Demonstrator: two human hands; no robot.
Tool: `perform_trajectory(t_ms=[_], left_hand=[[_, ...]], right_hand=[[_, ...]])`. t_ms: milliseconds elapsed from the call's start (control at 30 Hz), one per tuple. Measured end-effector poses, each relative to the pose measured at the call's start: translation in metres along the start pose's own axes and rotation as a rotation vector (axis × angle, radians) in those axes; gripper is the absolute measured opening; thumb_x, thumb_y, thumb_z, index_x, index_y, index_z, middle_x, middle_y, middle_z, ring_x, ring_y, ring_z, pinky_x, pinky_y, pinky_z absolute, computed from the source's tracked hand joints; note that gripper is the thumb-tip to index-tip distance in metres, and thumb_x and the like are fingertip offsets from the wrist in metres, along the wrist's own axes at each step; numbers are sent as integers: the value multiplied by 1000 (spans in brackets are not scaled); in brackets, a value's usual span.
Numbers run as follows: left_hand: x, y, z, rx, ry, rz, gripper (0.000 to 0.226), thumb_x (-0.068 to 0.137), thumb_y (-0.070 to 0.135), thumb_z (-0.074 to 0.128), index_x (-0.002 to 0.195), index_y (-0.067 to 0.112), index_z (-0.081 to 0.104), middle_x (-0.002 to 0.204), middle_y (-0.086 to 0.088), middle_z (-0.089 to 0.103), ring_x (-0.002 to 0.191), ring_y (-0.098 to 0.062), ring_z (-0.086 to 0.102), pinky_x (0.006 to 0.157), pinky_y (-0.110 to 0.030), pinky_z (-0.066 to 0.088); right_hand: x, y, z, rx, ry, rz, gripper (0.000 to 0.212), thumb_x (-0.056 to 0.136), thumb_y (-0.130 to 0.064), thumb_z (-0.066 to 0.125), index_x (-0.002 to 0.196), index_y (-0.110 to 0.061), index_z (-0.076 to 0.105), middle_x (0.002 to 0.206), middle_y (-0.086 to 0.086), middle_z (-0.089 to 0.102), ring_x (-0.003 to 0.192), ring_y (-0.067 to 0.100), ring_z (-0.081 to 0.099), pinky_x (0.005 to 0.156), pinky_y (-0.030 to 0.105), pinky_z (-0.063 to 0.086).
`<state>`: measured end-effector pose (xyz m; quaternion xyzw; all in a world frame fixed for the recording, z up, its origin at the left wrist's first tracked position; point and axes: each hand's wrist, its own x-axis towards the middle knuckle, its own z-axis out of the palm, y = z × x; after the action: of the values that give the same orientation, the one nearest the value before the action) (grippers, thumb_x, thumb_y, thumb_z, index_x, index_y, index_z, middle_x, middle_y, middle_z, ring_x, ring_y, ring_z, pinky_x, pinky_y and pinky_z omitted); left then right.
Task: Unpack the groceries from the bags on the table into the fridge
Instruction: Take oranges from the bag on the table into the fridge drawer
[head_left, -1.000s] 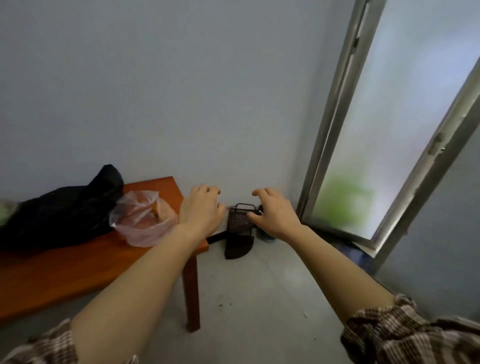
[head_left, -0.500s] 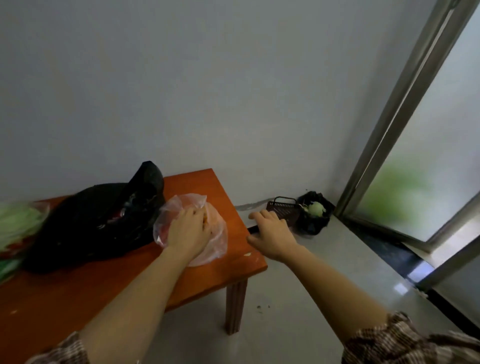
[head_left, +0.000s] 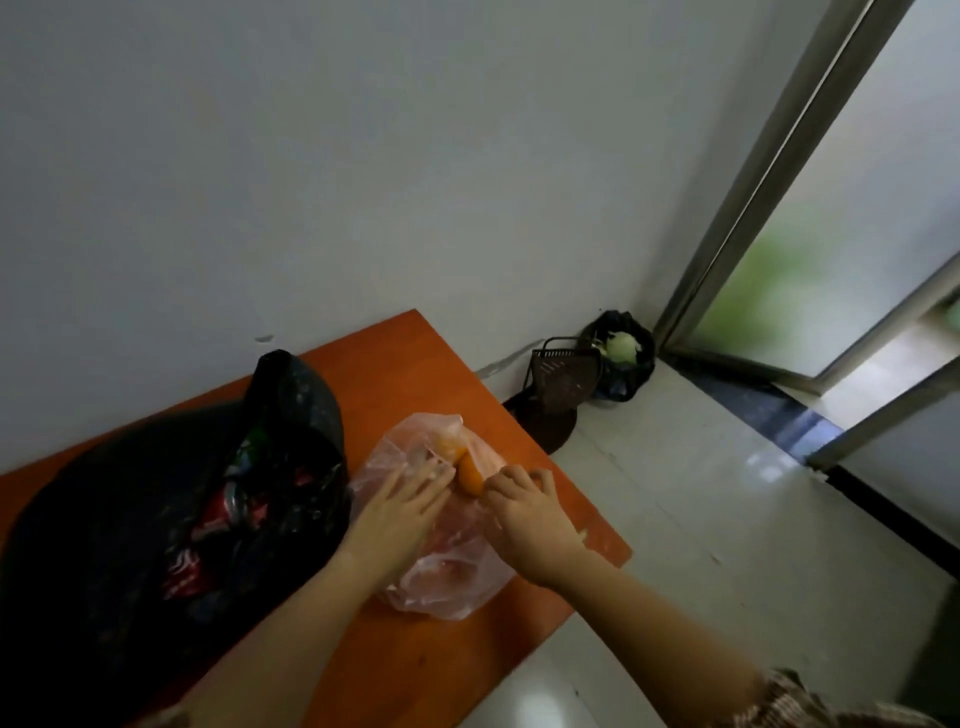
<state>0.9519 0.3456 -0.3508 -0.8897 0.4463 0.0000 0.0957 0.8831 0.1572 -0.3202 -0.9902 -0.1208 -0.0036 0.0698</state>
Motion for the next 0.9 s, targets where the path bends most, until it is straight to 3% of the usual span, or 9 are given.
perform_trajectory(t_ms=[100,167,233,333,433,500,600,733,900], left_hand=[[12,-18,14,32,-11,79,53,64,26,66,116,20,69,134,-1,58,124,-22,54,102,-47,41],[25,-29,16,-3,-21,85,52,64,31,72,115,24,70,133,-1,59,120,-22,58,102,-46,41],[38,-35,11,-26,-38,59,54,69,33,68,123,27,63,135,-2,57,121,-25,56,106,-48,37],[56,-44,11,-6,-45,8,64,88,29,53,147,26,29,154,-5,30,141,-29,30,115,-50,23],[73,-54,14,-78,-42,53,74,57,31,79,127,22,57,122,-7,62,112,-28,59,90,-46,50],[84,-62,22,-122,11,52,73,48,32,81,118,21,63,108,-3,66,99,-26,64,82,-42,54],[95,-66,28,-172,27,38,69,62,35,73,127,22,57,120,0,62,112,-24,57,95,-39,46],[108,-67,38,-285,-40,-7,70,85,32,57,147,27,25,146,4,34,138,-21,25,113,-39,21],[120,-62,43,-303,-116,-85,73,84,35,63,145,29,24,146,3,33,136,-22,25,106,-41,31]], right_hand=[[13,0,16,-123,-147,-75,37,75,-14,74,110,-15,61,115,6,60,110,32,55,86,59,44],[22,4,23,-176,-267,-64,36,93,-13,54,128,-10,56,145,10,39,137,32,26,106,63,20],[30,8,27,-193,-287,27,48,97,-16,46,145,-11,37,155,9,23,144,31,13,111,60,10],[42,15,30,-155,-250,156,56,95,-25,51,146,-15,30,150,10,32,139,31,22,109,56,16],[54,23,34,-119,-215,230,51,92,-35,54,137,-18,37,141,7,42,131,29,30,106,52,20],[62,27,39,-75,-207,285,52,90,-40,54,134,-18,39,136,6,47,126,29,34,102,50,23],[73,30,45,-33,-206,357,52,89,-44,52,133,-17,41,132,6,50,124,28,35,100,48,23],[83,32,52,-4,-251,409,64,85,-52,55,136,-18,37,135,5,47,126,27,32,104,50,20],[90,32,57,56,-284,471,68,83,-43,63,139,-20,33,139,3,44,128,27,30,105,51,19]])
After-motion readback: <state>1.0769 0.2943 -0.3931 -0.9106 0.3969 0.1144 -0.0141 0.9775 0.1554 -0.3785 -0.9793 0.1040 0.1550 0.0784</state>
